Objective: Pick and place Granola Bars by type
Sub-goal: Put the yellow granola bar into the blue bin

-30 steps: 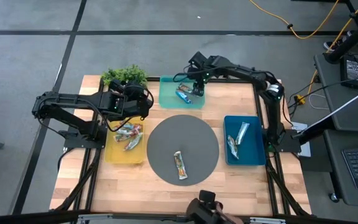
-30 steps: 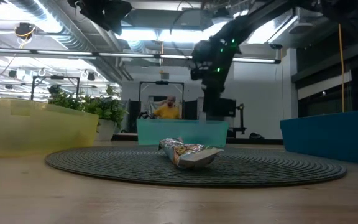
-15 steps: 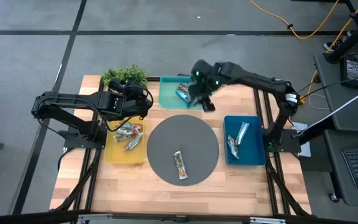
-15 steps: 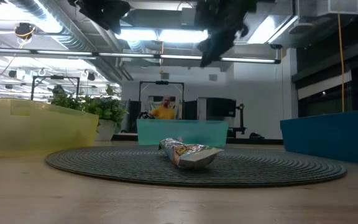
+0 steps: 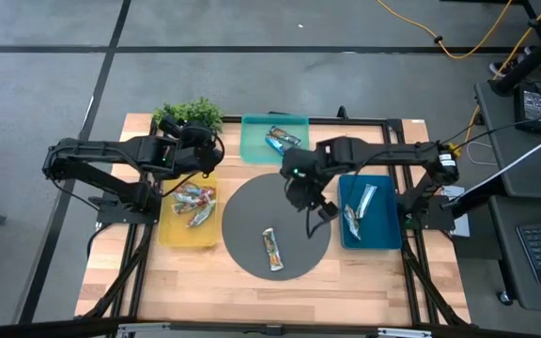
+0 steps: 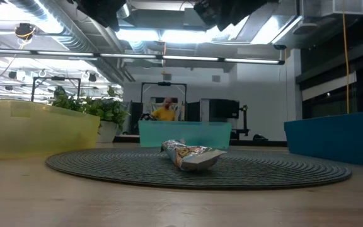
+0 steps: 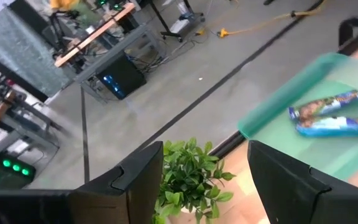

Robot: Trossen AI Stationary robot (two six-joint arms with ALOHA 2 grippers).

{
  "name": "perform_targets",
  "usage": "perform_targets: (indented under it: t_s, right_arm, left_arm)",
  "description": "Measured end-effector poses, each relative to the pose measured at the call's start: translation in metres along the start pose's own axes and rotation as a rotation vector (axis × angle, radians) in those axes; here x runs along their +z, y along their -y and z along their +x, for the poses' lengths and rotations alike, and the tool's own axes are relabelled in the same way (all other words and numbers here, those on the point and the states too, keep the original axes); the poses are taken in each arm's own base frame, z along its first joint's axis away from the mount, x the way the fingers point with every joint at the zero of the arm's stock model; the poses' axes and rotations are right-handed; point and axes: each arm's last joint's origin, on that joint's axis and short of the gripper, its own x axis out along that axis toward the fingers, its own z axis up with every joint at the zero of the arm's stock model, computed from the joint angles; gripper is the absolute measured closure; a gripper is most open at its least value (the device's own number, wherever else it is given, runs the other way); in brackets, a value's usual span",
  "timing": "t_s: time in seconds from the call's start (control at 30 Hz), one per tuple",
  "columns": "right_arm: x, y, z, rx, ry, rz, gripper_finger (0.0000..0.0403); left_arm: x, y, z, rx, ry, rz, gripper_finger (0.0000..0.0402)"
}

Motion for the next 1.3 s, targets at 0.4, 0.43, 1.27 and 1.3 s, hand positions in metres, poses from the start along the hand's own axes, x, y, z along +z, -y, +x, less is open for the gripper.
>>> perform_targets:
  t_s: [0.4, 0.43, 1.27, 1.3]
  right_arm:
    - [0.048, -0.017, 0.02, -0.055, 0.237, 0.299, 0.0286]
    - [0.052, -0.019, 0.021, -0.058, 0.253, 0.34, 0.0286]
    - [0.08, -0.03, 0.052, -0.091, 0.366, 0.61, 0.0286]
    - [0.08, -0.029, 0.059, -0.104, 0.35, 0.639, 0.0284]
  left_arm:
    - [-0.002, 0.008, -0.011, -0.127, -0.002, 0.19, 0.0176]
    - [-0.003, 0.009, -0.013, -0.136, 0.003, 0.194, 0.0176]
    - [-0.009, 0.031, -0.064, -0.413, 0.133, 0.183, 0.0176]
    - [-0.009, 0.032, -0.066, -0.421, 0.136, 0.185, 0.0176]
